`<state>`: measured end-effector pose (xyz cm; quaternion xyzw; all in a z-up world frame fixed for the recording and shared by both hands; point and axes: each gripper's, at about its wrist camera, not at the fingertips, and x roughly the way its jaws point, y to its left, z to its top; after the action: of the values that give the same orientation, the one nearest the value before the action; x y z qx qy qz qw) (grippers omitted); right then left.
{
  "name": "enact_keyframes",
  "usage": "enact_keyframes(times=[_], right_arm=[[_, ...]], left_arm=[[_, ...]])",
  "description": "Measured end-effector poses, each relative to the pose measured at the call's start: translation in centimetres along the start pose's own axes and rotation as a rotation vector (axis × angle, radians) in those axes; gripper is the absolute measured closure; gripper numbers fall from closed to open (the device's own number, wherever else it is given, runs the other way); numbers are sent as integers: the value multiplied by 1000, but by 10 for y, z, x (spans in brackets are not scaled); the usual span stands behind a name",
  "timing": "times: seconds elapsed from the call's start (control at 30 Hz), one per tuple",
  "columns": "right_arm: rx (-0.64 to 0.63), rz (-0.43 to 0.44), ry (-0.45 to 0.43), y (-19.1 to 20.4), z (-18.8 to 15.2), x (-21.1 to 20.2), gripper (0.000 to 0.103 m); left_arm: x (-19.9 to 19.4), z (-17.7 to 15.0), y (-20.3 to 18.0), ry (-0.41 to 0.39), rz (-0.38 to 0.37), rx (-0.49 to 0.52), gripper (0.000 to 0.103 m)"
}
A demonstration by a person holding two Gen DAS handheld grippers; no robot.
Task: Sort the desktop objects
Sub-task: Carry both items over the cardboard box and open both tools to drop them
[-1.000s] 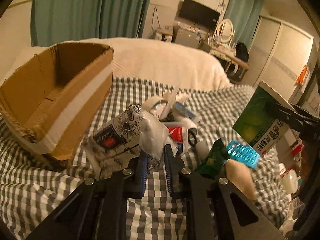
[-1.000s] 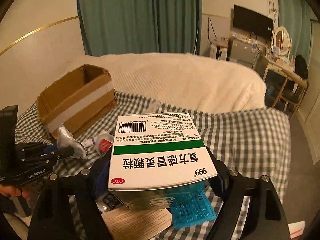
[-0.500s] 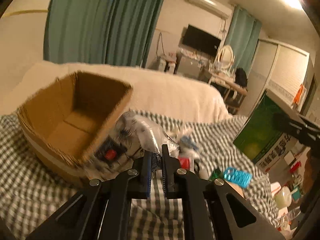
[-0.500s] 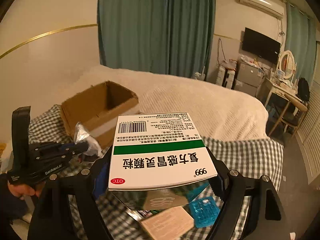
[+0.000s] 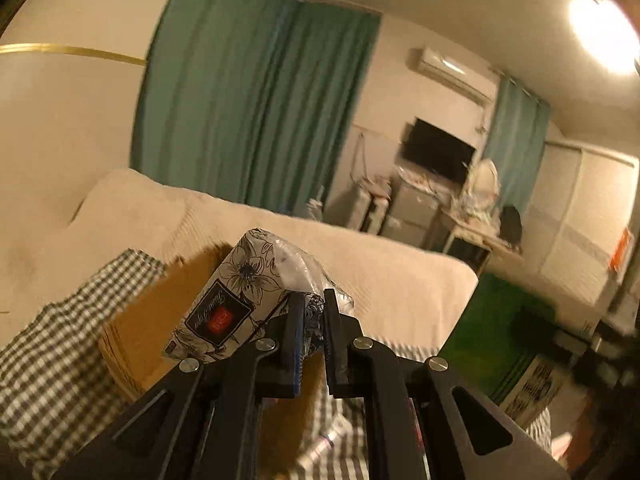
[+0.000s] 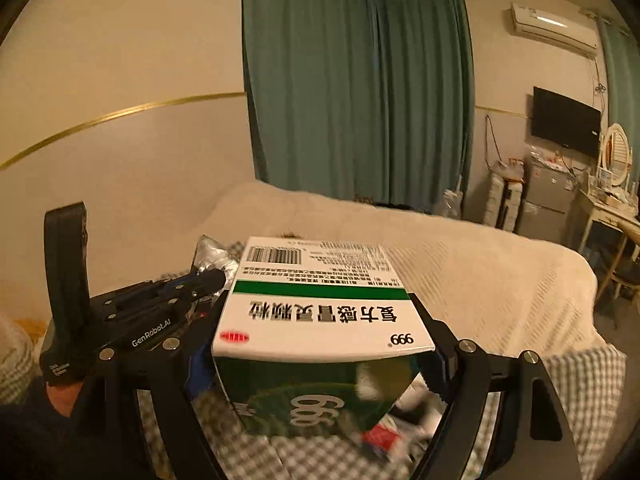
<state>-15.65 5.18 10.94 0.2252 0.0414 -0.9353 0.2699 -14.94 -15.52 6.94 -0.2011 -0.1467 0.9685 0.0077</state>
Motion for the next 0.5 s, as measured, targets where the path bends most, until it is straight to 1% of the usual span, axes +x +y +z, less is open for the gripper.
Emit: enact_keyframes(times=[0.07,0.13,0.2,0.23,0.27,0.37,0.43,0.5], right_arm=[[12,24,3,7,8,24,23],[26,37,11,11,13,49,23],[47,39,26,13,16,85,23],[52,41,34,13,17,95,23],[61,46,51,12,17,114,23],[86,51,96,7,14,161,23],[96,57,122,7,8,184,23],[105,59,146,6,3,207,23]], left_arm=[[13,6,13,-2,15,-14,95],[30,5,28,-15,74,-29,95],[46,-7,42,-7,121,-43,95],[57,-15,49,19,139,-43,95],[72,-25,61,53,157,-51,95],[101,-48,78,118,177,-50,95],[109,-58,81,134,193,-27,95],[117,-63,85,142,190,-18,95]])
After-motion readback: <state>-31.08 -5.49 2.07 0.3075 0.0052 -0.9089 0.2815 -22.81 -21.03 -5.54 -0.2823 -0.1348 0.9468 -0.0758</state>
